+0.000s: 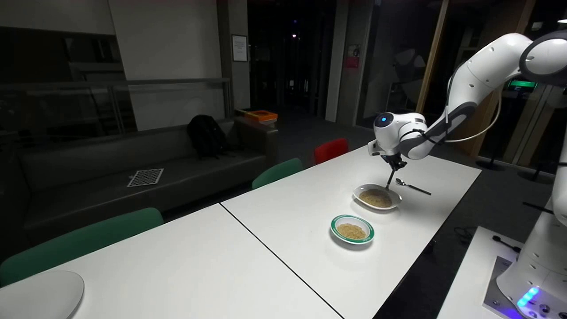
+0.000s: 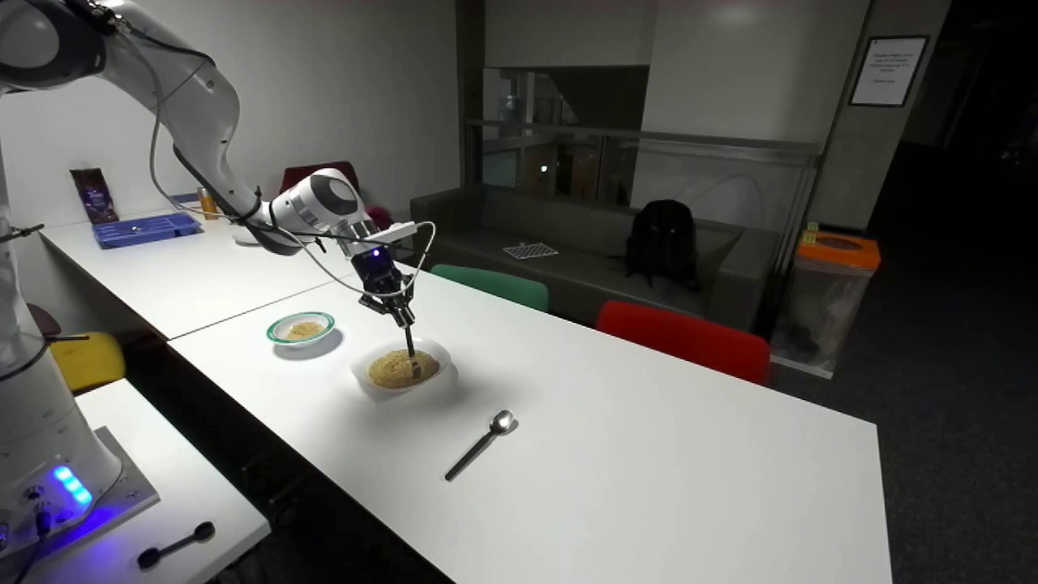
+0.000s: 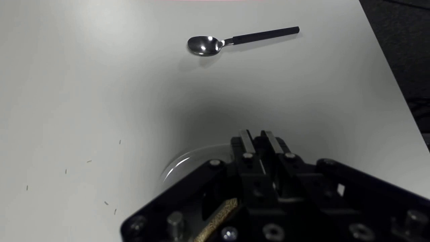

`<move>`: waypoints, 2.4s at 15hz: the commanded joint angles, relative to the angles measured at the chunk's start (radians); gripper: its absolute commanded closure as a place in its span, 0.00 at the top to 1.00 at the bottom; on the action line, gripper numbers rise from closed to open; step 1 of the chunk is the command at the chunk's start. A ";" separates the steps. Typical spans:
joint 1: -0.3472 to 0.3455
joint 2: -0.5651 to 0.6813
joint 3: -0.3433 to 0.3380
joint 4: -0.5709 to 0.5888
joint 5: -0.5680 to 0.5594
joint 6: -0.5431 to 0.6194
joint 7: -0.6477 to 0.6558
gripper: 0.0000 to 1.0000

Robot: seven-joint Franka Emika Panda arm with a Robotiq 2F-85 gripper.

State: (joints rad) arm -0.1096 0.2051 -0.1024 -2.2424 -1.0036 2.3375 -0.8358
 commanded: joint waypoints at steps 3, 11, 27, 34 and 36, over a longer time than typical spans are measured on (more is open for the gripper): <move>-0.004 -0.071 0.014 -0.079 0.017 0.005 0.009 0.03; 0.008 -0.093 0.031 -0.104 0.040 0.007 0.000 0.03; 0.050 -0.092 0.083 -0.094 0.075 -0.011 -0.012 0.03; 0.070 -0.082 0.096 -0.074 0.061 -0.044 -0.014 0.03; 0.074 -0.084 0.098 -0.071 0.058 -0.053 -0.013 0.03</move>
State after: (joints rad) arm -0.0443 0.1376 -0.0108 -2.3156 -0.9485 2.3173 -0.8376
